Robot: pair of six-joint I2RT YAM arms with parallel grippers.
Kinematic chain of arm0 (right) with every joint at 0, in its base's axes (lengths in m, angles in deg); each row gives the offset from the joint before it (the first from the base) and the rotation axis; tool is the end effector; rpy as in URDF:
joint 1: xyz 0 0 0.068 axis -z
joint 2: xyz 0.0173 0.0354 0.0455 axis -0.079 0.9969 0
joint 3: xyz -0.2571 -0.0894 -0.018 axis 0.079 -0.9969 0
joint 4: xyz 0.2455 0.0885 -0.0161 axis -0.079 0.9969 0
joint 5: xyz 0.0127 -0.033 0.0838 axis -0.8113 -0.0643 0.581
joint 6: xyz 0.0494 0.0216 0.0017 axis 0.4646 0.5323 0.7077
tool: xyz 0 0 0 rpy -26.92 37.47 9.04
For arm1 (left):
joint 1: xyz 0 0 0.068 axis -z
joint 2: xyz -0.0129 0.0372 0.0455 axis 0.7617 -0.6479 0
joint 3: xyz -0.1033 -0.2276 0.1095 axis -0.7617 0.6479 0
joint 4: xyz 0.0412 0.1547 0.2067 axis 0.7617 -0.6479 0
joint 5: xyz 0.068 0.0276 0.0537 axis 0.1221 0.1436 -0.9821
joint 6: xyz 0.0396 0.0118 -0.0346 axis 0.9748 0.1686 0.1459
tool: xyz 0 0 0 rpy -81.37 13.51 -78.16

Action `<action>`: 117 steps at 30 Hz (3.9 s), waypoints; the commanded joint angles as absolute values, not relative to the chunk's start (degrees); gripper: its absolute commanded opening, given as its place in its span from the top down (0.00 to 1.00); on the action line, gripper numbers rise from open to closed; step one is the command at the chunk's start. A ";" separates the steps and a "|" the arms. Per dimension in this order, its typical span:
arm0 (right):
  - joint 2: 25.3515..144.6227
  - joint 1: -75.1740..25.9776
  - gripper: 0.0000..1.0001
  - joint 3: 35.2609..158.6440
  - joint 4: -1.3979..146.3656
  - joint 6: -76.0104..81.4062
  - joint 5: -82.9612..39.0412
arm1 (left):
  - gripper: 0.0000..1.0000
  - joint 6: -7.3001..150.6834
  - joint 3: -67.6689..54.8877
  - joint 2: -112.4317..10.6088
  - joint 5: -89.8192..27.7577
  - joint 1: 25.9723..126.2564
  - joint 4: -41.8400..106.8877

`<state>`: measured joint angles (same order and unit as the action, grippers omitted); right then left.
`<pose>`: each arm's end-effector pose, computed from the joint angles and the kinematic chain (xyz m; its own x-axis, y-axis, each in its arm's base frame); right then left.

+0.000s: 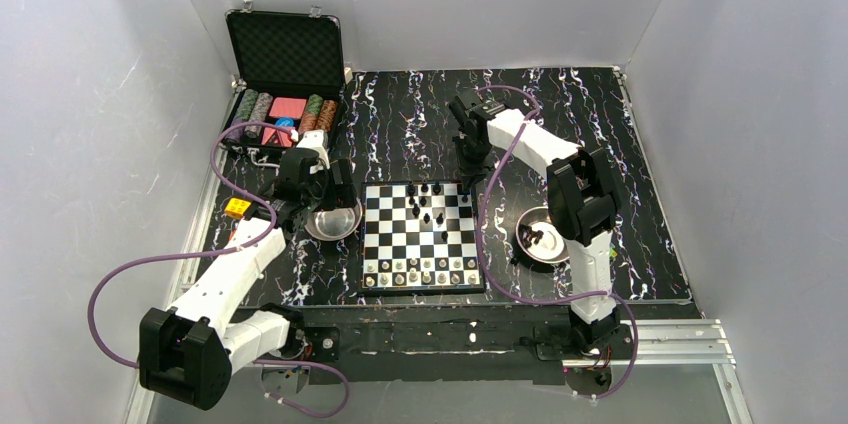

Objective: Set up the chess pieces on the board

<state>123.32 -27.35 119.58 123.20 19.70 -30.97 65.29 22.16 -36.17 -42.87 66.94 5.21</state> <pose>0.3680 0.2280 0.2064 -0.9515 -0.1164 -0.2849 -0.1505 0.9834 0.1009 0.2140 -0.0644 0.2556 -0.6887 -0.1079 -0.7169 0.0426 0.9811 -0.1886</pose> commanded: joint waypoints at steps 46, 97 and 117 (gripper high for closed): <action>110.11 -26.87 0.61 114.24 114.42 23.05 -32.34 | 0.07 66.19 21.73 -34.63 -45.01 66.61 4.44; 66.83 -21.77 0.62 67.36 96.51 31.04 -32.15 | 0.63 39.03 -4.26 -73.31 -52.81 89.53 -0.11; 67.02 -21.23 0.62 67.37 97.26 30.83 -31.97 | 0.70 39.83 -5.82 -76.54 -51.87 90.91 0.02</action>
